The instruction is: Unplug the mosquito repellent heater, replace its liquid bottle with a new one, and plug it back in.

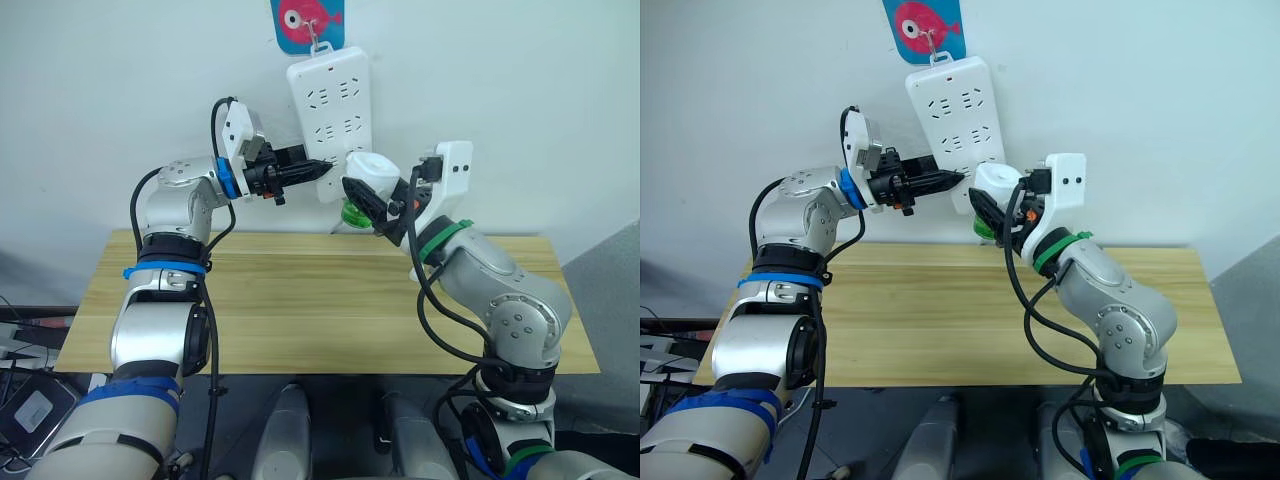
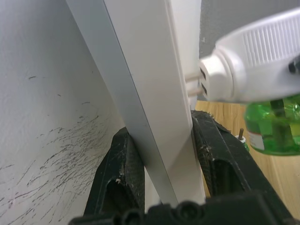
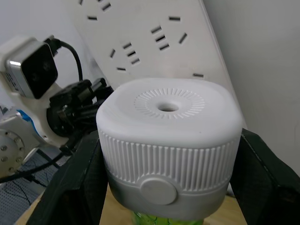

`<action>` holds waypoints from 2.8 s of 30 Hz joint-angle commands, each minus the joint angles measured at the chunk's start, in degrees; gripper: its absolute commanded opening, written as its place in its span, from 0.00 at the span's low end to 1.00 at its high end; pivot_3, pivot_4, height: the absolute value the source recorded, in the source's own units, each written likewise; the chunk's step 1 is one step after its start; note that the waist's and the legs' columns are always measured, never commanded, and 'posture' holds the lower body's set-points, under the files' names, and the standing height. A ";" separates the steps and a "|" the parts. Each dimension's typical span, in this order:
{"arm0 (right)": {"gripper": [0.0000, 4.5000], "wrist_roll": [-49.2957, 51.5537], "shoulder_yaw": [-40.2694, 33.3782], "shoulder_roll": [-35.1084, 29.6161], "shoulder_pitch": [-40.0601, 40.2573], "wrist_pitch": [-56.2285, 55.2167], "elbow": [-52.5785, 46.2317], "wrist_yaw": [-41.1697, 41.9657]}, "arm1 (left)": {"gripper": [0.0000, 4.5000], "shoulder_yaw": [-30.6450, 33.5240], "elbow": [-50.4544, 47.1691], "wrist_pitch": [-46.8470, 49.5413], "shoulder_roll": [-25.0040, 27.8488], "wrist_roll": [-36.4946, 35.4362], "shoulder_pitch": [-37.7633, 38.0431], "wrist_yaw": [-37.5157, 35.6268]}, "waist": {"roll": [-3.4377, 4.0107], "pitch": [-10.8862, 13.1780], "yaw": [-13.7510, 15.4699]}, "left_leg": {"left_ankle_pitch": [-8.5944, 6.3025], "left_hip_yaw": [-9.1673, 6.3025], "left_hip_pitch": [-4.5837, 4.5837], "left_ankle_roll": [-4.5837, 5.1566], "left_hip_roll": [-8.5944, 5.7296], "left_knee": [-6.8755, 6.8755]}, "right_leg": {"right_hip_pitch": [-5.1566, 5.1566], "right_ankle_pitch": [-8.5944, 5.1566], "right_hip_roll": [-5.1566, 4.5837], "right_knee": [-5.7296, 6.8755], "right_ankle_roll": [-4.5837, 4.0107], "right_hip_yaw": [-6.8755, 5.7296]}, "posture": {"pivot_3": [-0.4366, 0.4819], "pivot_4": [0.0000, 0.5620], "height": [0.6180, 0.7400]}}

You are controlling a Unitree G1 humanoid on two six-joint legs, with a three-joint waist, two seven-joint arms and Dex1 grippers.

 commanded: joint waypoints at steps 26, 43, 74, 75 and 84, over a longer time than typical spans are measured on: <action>0.69 -0.50 0.13 1.87 -3.02 -3.24 1.37 -0.71 | 0.29 -0.86 -2.44 -1.07 -0.43 -0.50 0.13 -1.85 | 0.00 0.00 0.00 | 0.00 -0.02 -0.01 0.00 0.00 0.00 | -0.02 0.00 0.00 0.01 -0.01 -0.03 | 0.74 0.44 1.00; 0.69 -18.65 12.20 -7.88 -2.61 -11.73 5.37 1.84 | 0.29 -1.20 -4.07 0.22 -0.82 -1.02 0.76 -2.29 | 0.00 0.00 0.03 | 0.00 -0.01 -0.02 0.00 -0.01 0.00 | -0.02 0.00 0.00 -0.01 -0.01 -0.03 | 0.74 0.42 1.00; 0.69 -25.54 11.92 -4.11 -9.29 -13.95 15.13 2.88 | 0.29 -1.86 -6.14 2.37 -2.04 -2.20 1.07 -2.99 | 0.00 0.00 -1.06 | 0.06 -0.01 0.06 -0.02 0.03 0.07 | -0.01 0.00 0.03 0.14 -0.01 -0.01 | 0.73 0.45 1.00; 0.69 -25.16 11.48 -3.64 -9.30 -14.24 15.22 3.12 | 0.29 -1.81 -5.93 2.18 -2.08 -2.05 1.00 -2.84 | 0.00 0.00 -1.07 | 0.06 -0.01 0.07 -0.02 0.03 0.07 | -0.01 0.00 0.03 0.16 -0.01 -0.01 | 0.73 0.45 1.00; 0.69 -23.57 10.37 -3.86 -6.17 -12.74 9.08 5.62 | 0.29 -0.57 -1.65 -2.85 -2.25 0.34 0.34 0.68 | 0.00 0.00 -0.72 | 0.07 -0.02 0.05 -0.02 0.01 0.07 | 0.00 -0.01 0.02 0.11 0.00 -0.01 | 0.73 0.45 1.00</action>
